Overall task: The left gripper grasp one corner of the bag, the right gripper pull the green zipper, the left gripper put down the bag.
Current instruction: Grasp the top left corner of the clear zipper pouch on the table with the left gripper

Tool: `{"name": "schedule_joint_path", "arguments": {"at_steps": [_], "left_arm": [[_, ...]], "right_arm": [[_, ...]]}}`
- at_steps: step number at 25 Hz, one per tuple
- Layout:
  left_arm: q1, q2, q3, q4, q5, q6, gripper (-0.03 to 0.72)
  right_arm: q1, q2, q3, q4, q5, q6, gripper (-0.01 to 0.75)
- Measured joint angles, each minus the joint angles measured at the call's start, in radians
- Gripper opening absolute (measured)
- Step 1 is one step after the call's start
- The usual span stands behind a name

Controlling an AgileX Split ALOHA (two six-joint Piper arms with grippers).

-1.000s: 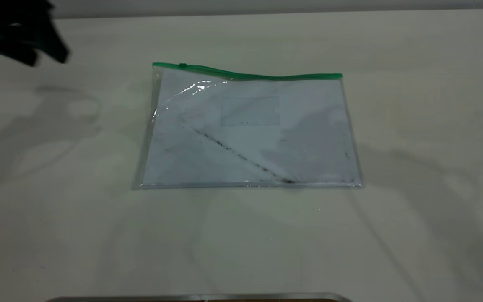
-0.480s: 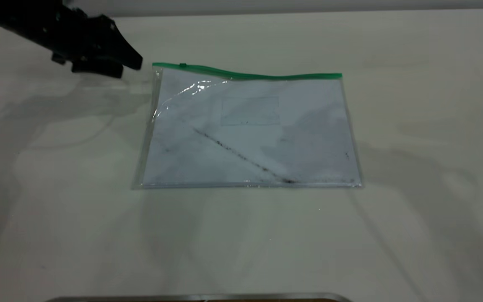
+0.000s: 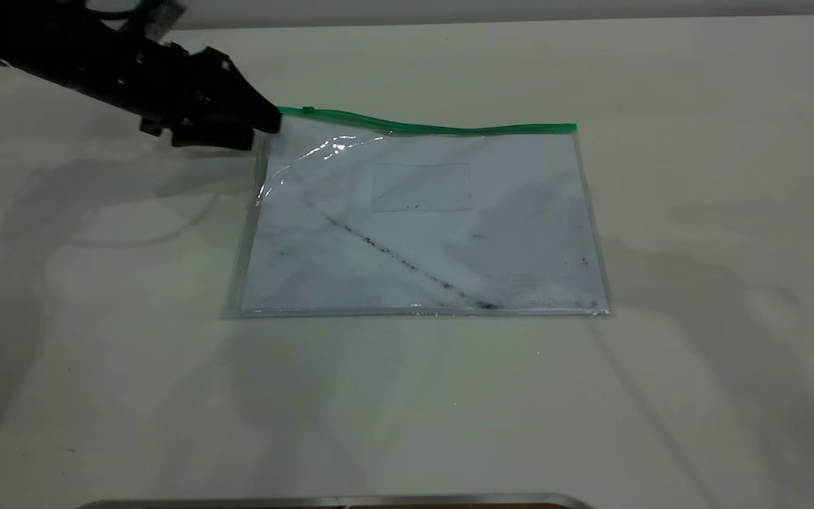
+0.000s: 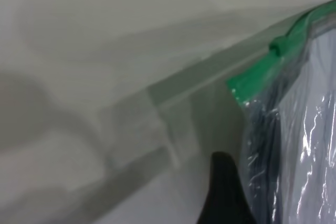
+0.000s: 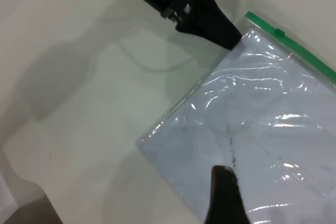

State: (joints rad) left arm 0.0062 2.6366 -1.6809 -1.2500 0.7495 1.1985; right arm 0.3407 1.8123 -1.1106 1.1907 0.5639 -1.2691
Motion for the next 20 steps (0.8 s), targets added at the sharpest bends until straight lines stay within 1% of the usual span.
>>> {"name": "schedule_joint_path", "arguments": {"at_steps": [4,8,11,13,15,17,19,20], "left_arm": [[-0.019,0.035,0.000,-0.016,0.000,0.005,0.588],[-0.031,0.038,0.000,-0.050,0.011,0.058,0.581],[-0.040,0.038,0.000,-0.075,0.015,0.082,0.519],[-0.041,0.038,0.000,-0.077,0.007,0.092,0.427],[-0.042,0.038,0.000,-0.077,-0.002,0.093,0.319],[-0.042,0.038,0.000,-0.077,-0.004,0.093,0.194],[-0.042,0.038,0.000,-0.077,-0.004,0.103,0.090],[-0.042,0.038,0.000,-0.077,-0.004,0.116,0.060]], "right_arm": [[0.000,0.000,0.000,0.002,-0.001,0.000,0.554],[0.000,0.000,0.000,0.005,-0.002,0.000,0.548],[0.000,0.000,0.000,0.017,-0.002,0.000,0.548],[0.000,0.000,0.000,0.022,-0.002,0.000,0.548],[0.000,0.000,0.000,0.022,-0.002,0.000,0.548],[0.000,0.000,0.000,0.022,-0.002,0.000,0.547],[0.000,0.000,0.000,0.022,-0.002,0.000,0.547],[0.000,0.000,0.000,0.022,-0.002,-0.001,0.547]]}}
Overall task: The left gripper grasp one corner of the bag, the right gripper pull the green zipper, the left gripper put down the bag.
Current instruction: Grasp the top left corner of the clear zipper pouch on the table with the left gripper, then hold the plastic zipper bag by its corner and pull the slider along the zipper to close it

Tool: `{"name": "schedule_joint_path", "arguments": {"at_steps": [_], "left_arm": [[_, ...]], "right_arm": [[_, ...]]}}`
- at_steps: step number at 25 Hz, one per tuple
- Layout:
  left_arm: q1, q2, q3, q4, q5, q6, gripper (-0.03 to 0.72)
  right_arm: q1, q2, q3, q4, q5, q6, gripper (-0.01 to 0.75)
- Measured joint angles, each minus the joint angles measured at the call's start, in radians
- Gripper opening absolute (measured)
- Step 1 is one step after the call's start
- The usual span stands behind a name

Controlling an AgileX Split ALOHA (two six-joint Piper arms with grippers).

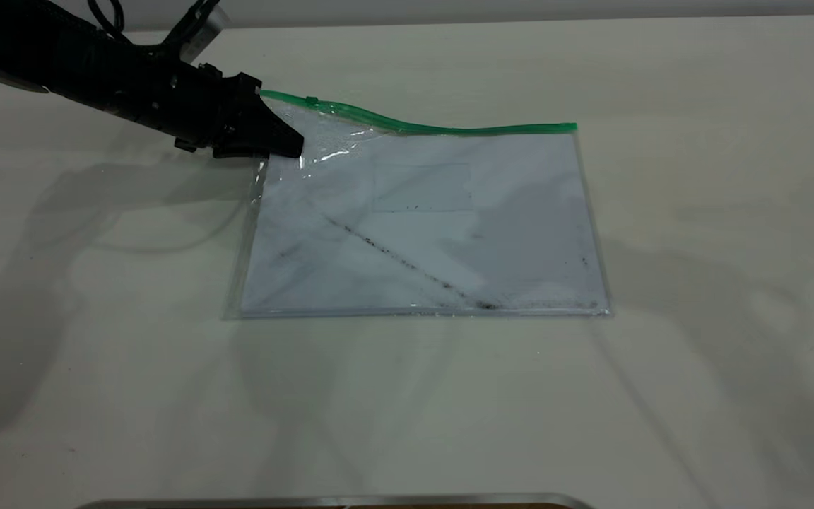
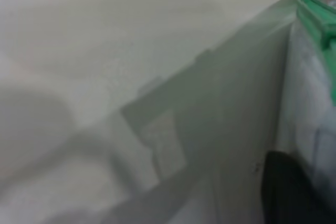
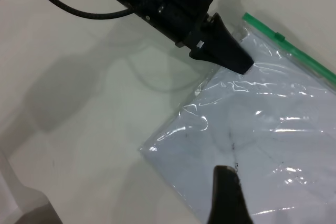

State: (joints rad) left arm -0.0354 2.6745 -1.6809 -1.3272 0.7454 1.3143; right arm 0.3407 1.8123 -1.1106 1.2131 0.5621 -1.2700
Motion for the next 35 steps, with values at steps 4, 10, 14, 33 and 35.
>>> {"name": "schedule_joint_path", "arguments": {"at_steps": [4,10,14,33,35], "left_arm": [[0.000,-0.002,0.000,0.000,0.008,0.091,0.053],[-0.013,-0.059,0.000,0.049,0.063,0.268,0.053],[-0.042,-0.110,0.000,0.176,0.086,0.364,0.053],[-0.163,-0.226,0.001,0.255,-0.115,0.660,0.053],[-0.174,-0.229,0.001,0.226,-0.120,0.714,0.053]], "right_arm": [[0.000,0.014,0.000,0.004,-0.029,-0.044,0.546],[0.000,0.135,-0.072,0.006,-0.058,-0.124,0.506],[0.000,0.252,-0.198,0.006,-0.040,-0.225,0.490],[0.000,0.578,-0.573,0.147,0.156,-0.455,0.487],[0.000,0.582,-0.579,0.160,0.151,-0.464,0.487]]}}
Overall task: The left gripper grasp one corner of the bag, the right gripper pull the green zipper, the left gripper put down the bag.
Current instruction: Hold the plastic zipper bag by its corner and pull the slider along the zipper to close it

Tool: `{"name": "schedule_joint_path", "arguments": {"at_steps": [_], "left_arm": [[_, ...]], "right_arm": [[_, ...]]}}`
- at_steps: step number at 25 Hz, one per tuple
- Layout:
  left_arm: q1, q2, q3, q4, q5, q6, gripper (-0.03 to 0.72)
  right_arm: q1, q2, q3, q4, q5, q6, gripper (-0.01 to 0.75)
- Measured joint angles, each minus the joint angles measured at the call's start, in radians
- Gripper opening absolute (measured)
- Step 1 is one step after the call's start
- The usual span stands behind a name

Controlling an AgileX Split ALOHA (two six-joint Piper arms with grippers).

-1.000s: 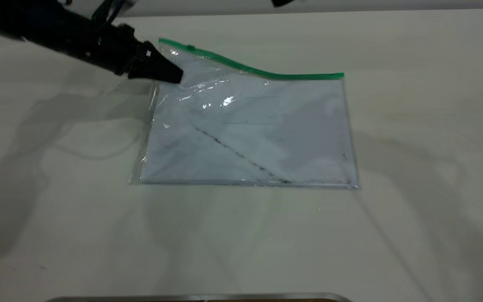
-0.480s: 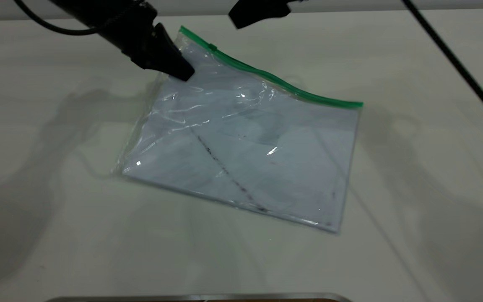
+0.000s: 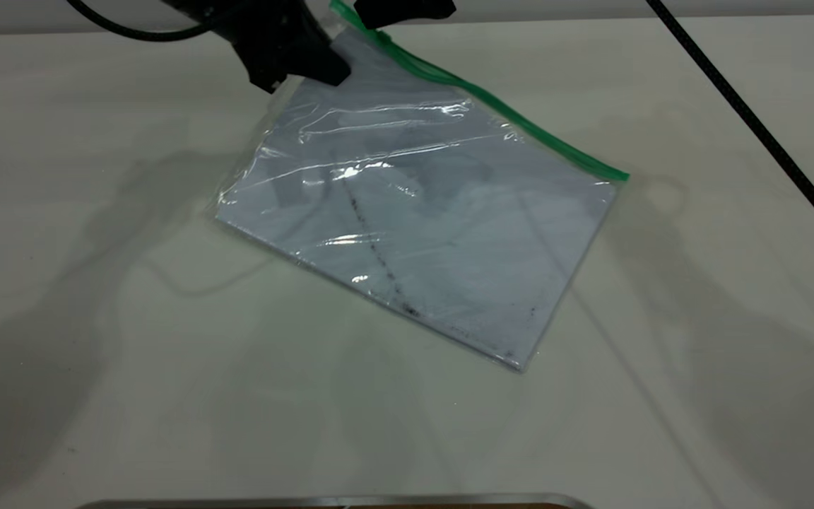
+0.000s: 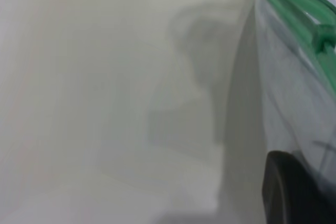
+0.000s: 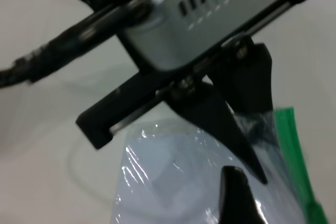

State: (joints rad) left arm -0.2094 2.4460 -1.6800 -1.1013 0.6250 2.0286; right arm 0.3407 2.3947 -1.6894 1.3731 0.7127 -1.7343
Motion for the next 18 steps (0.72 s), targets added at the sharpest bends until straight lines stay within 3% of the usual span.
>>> {"name": "schedule_joint_path", "arguments": {"at_steps": [13,18], "left_arm": [[-0.017,-0.007,0.001,-0.069,-0.008,0.084,0.053],[-0.017,-0.007,0.001,-0.069,-0.008,0.085,0.053]], "right_arm": [[0.000,0.019,-0.003,0.029,-0.040,-0.035,0.483],[0.000,0.025,-0.003,0.038,-0.042,-0.036,0.401]]}}
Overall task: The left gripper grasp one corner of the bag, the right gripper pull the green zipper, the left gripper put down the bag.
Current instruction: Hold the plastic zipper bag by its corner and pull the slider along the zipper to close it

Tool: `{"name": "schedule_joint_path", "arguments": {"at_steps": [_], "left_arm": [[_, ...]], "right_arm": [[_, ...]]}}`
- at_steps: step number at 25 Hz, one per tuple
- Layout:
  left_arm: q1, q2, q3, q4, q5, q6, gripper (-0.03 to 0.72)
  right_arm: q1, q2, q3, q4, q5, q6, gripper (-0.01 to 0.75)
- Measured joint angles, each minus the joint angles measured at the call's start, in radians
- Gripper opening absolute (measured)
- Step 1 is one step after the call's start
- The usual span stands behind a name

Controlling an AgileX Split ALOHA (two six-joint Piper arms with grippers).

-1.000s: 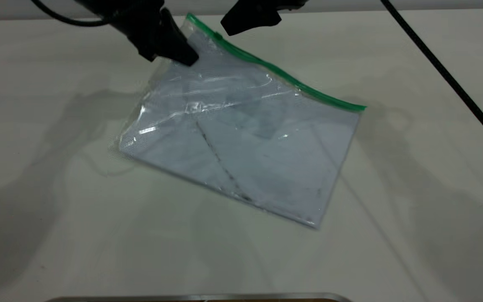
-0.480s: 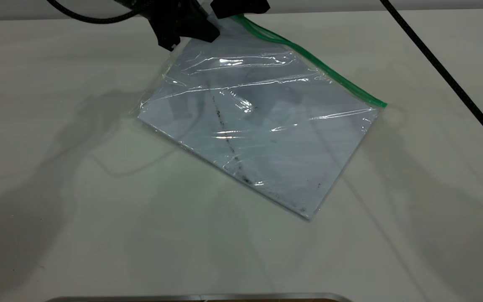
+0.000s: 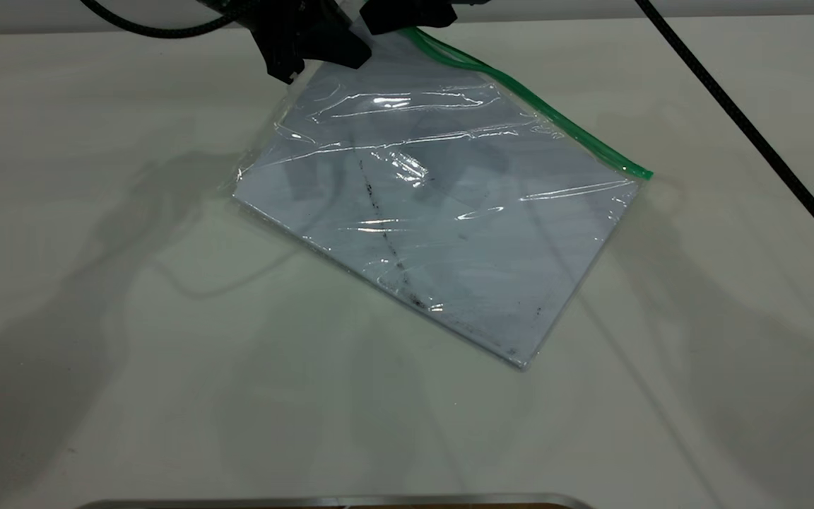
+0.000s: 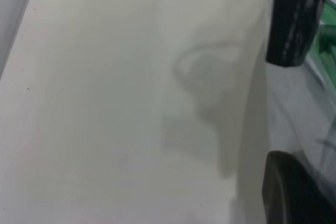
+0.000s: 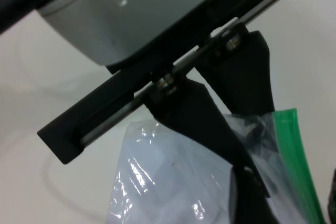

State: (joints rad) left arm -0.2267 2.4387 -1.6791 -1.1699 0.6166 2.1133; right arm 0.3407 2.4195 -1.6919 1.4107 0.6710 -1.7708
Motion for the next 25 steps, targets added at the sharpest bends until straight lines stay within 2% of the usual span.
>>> {"name": "schedule_joint_path", "arguments": {"at_steps": [13,20,25], "left_arm": [[0.000,-0.005,0.002,-0.045,0.001,0.002,0.053],[0.003,-0.014,0.006,-0.052,0.001,0.003,0.053],[0.003,-0.018,0.006,-0.053,0.000,0.003,0.053]], "right_arm": [[-0.002,0.001,-0.001,-0.005,-0.018,-0.013,0.040],[-0.002,0.001,-0.004,0.014,-0.025,-0.016,0.013],[-0.002,0.001,-0.004,0.035,-0.027,0.003,0.062]]}}
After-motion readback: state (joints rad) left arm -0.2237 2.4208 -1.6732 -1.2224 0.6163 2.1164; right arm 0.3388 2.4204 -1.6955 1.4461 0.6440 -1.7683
